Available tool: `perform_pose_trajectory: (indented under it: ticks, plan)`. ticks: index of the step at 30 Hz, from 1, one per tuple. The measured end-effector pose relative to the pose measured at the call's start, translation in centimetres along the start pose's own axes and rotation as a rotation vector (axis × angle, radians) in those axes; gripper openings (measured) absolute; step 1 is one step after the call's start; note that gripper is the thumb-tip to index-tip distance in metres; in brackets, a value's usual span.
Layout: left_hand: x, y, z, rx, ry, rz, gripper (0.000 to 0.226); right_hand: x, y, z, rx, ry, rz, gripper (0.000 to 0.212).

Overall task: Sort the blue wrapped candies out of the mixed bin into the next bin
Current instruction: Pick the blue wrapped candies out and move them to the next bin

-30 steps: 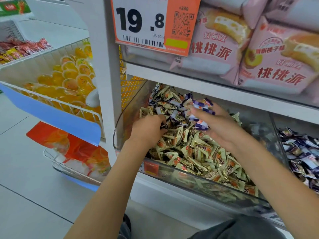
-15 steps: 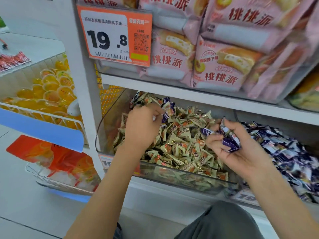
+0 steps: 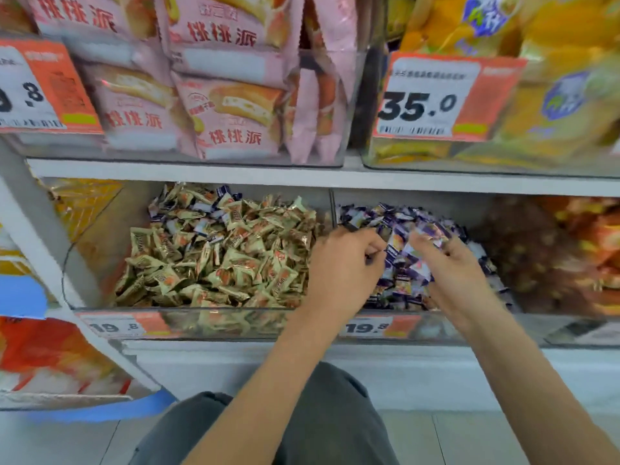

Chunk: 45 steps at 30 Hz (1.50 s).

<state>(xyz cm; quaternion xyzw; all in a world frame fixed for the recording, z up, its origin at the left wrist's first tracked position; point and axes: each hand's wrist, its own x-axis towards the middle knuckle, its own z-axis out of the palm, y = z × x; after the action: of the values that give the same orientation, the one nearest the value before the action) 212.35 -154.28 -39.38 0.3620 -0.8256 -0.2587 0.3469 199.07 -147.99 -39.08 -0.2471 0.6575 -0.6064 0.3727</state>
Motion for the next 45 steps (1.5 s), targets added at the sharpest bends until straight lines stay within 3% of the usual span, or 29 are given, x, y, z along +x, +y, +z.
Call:
perform_pose_trajectory:
  ticks: [2, 5, 7, 9, 12, 18, 22, 24, 26, 28, 29, 32, 34, 38, 41, 45]
  plan:
    - [0.1, 0.0, 0.6, 0.138, -0.027, 0.041, 0.017, 0.2, -0.4, -1.1, -0.293, -0.027, -0.141, 0.022]
    - [-0.2, -0.8, -0.3, 0.174, 0.004, 0.066, 0.026, 1.1, -0.7, -3.2, -0.571, -0.015, -0.297, 0.041]
    - [-0.9, -1.6, -1.5, 0.158, 0.088, 0.031, 0.027, 2.2, 0.1, -3.7, -0.735, -0.173, -0.341, 0.046]
    - [-1.8, -2.5, -2.5, 0.158, 0.119, -0.047, 0.027, 3.9, 2.1, -2.8, -1.069, -0.449, -0.311, 0.051]
    - [-3.1, -3.8, -3.1, 0.171, 0.029, -0.100, 0.029, 6.8, 4.3, -1.1, -1.319, -0.680, -0.209, 0.051]
    - [-5.8, -5.5, -4.5, 0.223, -0.043, -0.148, 0.030, 11.5, 5.0, -2.0, -1.363, -0.427, -0.135, 0.052]
    - [-7.0, -6.8, -5.5, 0.230, -0.010, -0.141, 0.027, 12.0, 5.6, -3.7, -1.326, -0.162, 0.048, 0.047]
    - [-7.3, -7.2, -6.0, 0.240, 0.018, -0.140, 0.027, 11.8, 5.6, -3.8, -1.281, -0.130, 0.130, 0.052]
    - [-7.2, -7.4, -6.0, 0.327, 0.037, -0.116, 0.028, 11.2, 4.9, -2.5, -1.277, -0.048, 0.086, 0.057]
    - [-7.1, -7.6, -5.8, 0.394, 0.035, -0.112, 0.028, 10.4, 4.1, -0.5, -1.309, 0.122, -0.031, 0.050]
    - [-7.2, -7.7, -5.8, 0.407, 0.047, -0.098, 0.028, 9.8, 3.7, 0.4, -1.324, 0.126, -0.060, 0.048]
    - [-7.8, -8.4, -6.3, 0.405, 0.068, -0.050, 0.033, 8.7, 3.9, 1.3, -1.450, -0.204, -0.071, 0.057]
    - [-8.1, -9.1, -6.7, 0.392, 0.073, -0.051, 0.039, 9.1, 4.1, -0.1, -1.482, -0.295, -0.014, 0.061]
    - [-8.3, -9.5, -6.8, 0.376, 0.089, -0.062, 0.042, 9.5, 4.7, -2.9, -1.425, -0.253, 0.024, 0.060]
    - [-8.3, -9.5, -6.9, 0.310, 0.078, -0.072, 0.032, 9.0, 4.6, -2.9, -1.166, -0.161, 0.055, 0.052]
    - [-8.1, -9.5, -7.9, 0.189, 0.101, -0.192, 0.022, 5.4, 1.6, 0.5, -1.061, 0.074, -0.322, 0.026]
